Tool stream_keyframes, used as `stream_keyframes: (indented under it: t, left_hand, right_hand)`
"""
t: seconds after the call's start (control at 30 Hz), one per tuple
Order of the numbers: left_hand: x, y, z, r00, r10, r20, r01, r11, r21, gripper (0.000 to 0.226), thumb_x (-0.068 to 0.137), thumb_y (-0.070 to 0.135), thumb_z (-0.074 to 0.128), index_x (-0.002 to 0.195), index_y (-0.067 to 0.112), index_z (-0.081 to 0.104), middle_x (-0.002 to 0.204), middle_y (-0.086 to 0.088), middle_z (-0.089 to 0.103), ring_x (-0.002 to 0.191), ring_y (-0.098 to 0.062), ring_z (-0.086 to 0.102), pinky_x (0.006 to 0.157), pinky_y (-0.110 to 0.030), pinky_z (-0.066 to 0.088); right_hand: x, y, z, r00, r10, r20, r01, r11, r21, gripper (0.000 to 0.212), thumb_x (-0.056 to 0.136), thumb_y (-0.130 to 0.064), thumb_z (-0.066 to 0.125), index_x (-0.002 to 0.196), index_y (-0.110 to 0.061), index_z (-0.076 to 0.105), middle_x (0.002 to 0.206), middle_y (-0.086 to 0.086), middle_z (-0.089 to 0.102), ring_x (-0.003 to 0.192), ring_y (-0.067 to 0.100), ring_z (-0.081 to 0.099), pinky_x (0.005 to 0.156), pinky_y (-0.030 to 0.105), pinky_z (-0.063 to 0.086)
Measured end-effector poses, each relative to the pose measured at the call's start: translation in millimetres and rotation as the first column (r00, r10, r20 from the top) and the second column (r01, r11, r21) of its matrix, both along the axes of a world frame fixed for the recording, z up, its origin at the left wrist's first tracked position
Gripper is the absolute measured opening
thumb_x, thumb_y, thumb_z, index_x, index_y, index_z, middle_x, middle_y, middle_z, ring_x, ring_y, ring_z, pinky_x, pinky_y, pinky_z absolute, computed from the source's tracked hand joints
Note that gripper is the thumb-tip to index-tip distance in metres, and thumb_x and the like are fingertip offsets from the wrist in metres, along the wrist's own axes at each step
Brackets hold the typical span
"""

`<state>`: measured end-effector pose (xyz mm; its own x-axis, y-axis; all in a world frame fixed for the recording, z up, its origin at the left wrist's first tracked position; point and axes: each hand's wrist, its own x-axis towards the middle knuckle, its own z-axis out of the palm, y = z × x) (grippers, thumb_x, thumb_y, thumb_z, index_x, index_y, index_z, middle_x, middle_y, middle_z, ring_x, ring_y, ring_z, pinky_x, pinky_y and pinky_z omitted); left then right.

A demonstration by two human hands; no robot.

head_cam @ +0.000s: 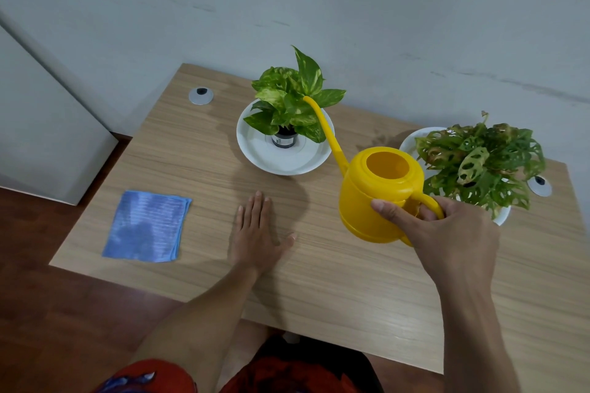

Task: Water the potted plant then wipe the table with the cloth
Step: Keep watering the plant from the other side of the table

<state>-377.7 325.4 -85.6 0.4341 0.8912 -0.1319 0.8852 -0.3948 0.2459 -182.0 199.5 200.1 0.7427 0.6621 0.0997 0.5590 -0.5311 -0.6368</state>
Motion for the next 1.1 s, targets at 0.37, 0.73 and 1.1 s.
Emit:
stream_keyframes:
  t: [0.37, 0.73, 1.1]
  left_hand:
    - [0, 0, -1, 1.000, 0.009, 0.027, -0.009, 1.000, -0.009, 0.110, 0.082, 0.087, 0.028, 0.161, 0.014, 0.004, 0.170, -0.004, -0.006, 0.156, -0.016, -0.012, 0.126, -0.039, -0.009]
    - [0, 0, -2, 0.999, 0.017, 0.042, -0.017, 1.000, -0.017, 0.110, 0.082, 0.086, 0.029, 0.161, 0.014, 0.006, 0.170, -0.004, -0.005, 0.156, -0.017, -0.011, 0.126, -0.042, -0.005]
    - [0, 0, -3, 0.999, 0.004, 0.033, -0.003, 1.000, -0.013, 0.109, 0.084, 0.085, 0.028, 0.161, 0.013, 0.001, 0.169, -0.004, -0.008, 0.156, -0.018, -0.012, 0.126, -0.041, -0.008]
  right_hand:
    - [9, 5, 0, 0.997, -0.025, 0.070, 0.025, 1.000, -0.007, 0.066, 0.050, -0.080, 0.065, 0.050, -0.015, 0.054, 0.048, -0.005, 0.056, 0.046, 0.016, 0.052, 0.047, 0.026, 0.033]
    - [11, 15, 3, 0.997, -0.047, 0.056, 0.048, 0.999, -0.017, 0.064, 0.049, -0.079, 0.067, 0.050, -0.017, 0.052, 0.047, -0.010, 0.050, 0.046, 0.011, 0.046, 0.048, 0.026, 0.027]
    - [11, 30, 9, 0.997, -0.059, 0.053, 0.059, 0.998, -0.014, 0.063, 0.047, -0.081, 0.065, 0.052, -0.020, 0.052, 0.051, -0.010, 0.053, 0.050, 0.010, 0.048, 0.055, 0.029, 0.034]
